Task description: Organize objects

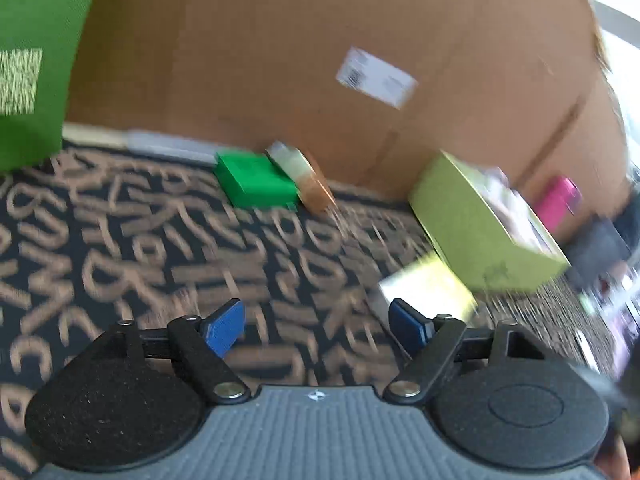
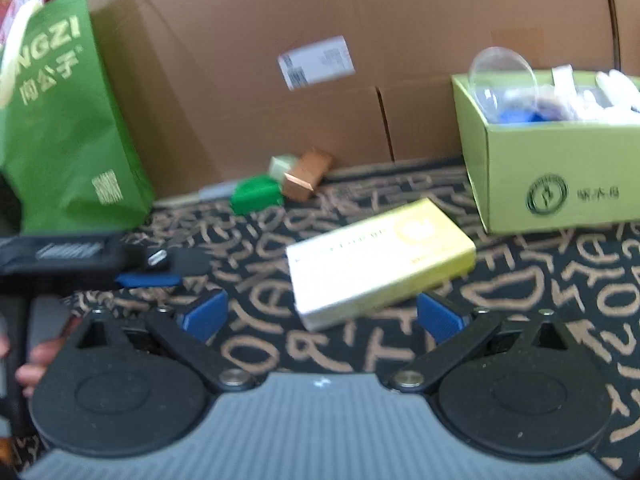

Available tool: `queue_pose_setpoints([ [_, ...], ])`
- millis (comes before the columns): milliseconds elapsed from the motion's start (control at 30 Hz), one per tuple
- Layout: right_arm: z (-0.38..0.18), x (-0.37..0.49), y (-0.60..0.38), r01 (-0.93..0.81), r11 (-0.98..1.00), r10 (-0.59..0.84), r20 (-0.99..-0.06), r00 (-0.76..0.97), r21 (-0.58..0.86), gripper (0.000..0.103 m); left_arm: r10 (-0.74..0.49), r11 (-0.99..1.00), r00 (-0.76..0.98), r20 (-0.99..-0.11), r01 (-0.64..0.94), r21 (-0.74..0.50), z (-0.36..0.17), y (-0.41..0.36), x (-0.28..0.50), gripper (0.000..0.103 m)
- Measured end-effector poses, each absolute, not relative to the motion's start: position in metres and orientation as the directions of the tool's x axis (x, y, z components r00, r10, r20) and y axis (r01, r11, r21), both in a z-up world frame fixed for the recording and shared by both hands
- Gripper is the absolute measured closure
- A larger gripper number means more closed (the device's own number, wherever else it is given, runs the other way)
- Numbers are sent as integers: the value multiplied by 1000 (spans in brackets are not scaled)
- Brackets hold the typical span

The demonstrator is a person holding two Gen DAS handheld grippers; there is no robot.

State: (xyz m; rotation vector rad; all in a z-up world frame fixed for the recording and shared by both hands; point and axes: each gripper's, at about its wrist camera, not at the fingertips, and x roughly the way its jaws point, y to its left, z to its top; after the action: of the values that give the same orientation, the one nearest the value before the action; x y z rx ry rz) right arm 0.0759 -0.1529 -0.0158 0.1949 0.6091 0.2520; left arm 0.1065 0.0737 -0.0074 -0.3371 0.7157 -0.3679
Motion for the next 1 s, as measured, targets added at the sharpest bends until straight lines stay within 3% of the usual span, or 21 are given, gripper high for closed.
queue_pose_setpoints([
  [167, -6, 78, -120, -198, 978, 207, -441, 873, 67, 0, -308, 924, 762, -570, 96, -371, -3, 62, 164, 20],
  [200, -6, 82, -113, -224, 974, 215, -423, 880, 28, 4, -287, 926, 765, -577, 67, -371, -4, 61, 177, 20],
  [233, -6, 88, -110, -241, 971, 221, -425, 878, 8, 11, -261, 930, 770, -582, 39, -365, -5, 60, 188, 20],
  [300, -8, 104, -102, -273, 962, 250, -449, 858, 15, 42, -217, 941, 779, -588, 6, -339, -6, 57, 205, 20],
  [333, -10, 113, -99, -294, 955, 273, -461, 845, 26, 46, -196, 947, 777, -598, -7, -320, -8, 56, 213, 20],
  [533, -29, 138, -107, -300, 949, 305, -549, 779, 102, 49, -144, 988, 759, -635, 69, -141, -14, 32, 233, 13],
  [667, -32, 109, -135, -313, 933, 356, -561, 747, 175, 45, -116, 991, 780, -614, 135, -16, -21, 17, 228, 13],
  [767, -37, 86, -154, -266, 956, 288, -582, 760, 125, 41, -111, 990, 796, -595, 140, 2, -24, 16, 226, 14],
  [867, -28, 66, -171, -222, 962, 275, -576, 770, 162, 39, -119, 990, 800, -587, 140, -11, -22, 22, 222, 27],
  [933, -18, 52, -182, -197, 959, 277, -531, 801, 203, 25, -124, 989, 805, -580, 150, -4, -21, 25, 213, 29],
  [967, -12, 46, -185, -167, 967, 243, -504, 829, 193, 8, -127, 988, 804, -580, 153, -5, -21, 26, 207, 29],
  [1000, -9, 42, -186, -131, 978, 195, -484, 853, 164, 0, -136, 987, 803, -580, 159, -11, -21, 28, 199, 30],
])
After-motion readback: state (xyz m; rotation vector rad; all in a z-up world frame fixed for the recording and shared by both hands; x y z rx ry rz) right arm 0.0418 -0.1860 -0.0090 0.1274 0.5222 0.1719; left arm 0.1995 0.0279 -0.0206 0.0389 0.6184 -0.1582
